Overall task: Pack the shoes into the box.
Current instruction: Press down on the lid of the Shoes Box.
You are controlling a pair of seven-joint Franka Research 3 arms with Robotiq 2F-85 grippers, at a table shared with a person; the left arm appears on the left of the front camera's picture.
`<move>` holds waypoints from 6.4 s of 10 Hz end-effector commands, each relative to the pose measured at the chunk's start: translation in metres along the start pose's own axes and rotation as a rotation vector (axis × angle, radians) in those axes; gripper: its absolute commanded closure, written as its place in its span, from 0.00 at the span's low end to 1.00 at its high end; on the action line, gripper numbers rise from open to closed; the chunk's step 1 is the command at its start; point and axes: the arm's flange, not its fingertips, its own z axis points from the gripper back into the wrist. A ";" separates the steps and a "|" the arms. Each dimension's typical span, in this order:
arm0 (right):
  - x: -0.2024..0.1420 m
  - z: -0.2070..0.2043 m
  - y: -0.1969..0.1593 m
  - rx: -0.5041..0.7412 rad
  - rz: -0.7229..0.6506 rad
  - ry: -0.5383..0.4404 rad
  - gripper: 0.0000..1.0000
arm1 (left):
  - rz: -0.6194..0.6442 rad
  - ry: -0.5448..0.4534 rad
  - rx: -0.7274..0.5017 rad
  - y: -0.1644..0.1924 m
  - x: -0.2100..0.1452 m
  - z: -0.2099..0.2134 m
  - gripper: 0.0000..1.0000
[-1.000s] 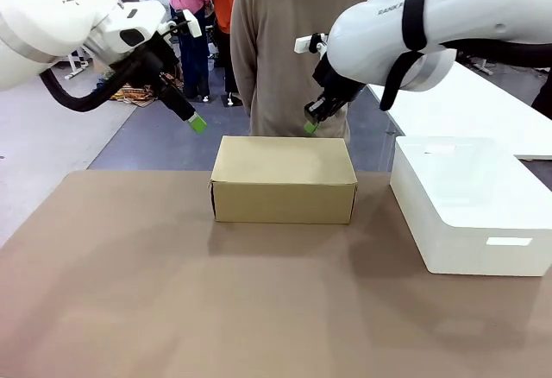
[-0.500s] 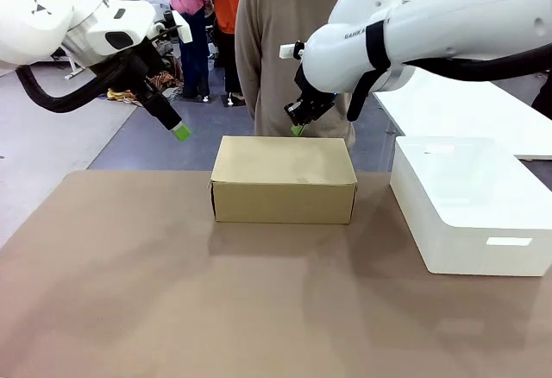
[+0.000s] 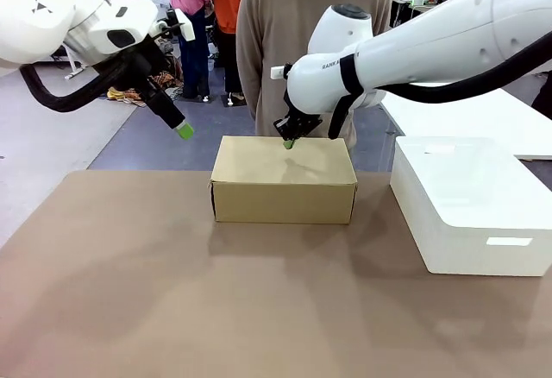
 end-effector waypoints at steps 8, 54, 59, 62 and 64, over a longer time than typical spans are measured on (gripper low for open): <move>-0.003 0.024 0.009 -0.033 0.031 0.041 1.00 | -0.001 0.000 0.012 0.003 0.001 0.000 0.00; -0.229 0.212 0.006 0.001 0.265 0.001 0.00 | -0.001 0.000 0.012 0.003 0.001 0.000 0.00; -0.229 0.212 0.006 0.001 0.265 0.001 0.00 | -0.001 0.000 0.012 0.003 0.001 0.000 0.00; -0.229 0.212 0.006 0.001 0.265 0.001 0.00 | -0.001 0.000 0.012 0.003 0.001 0.000 0.00; -0.229 0.212 0.006 0.001 0.265 0.001 0.00 | -0.001 0.000 0.012 0.003 0.001 0.000 0.00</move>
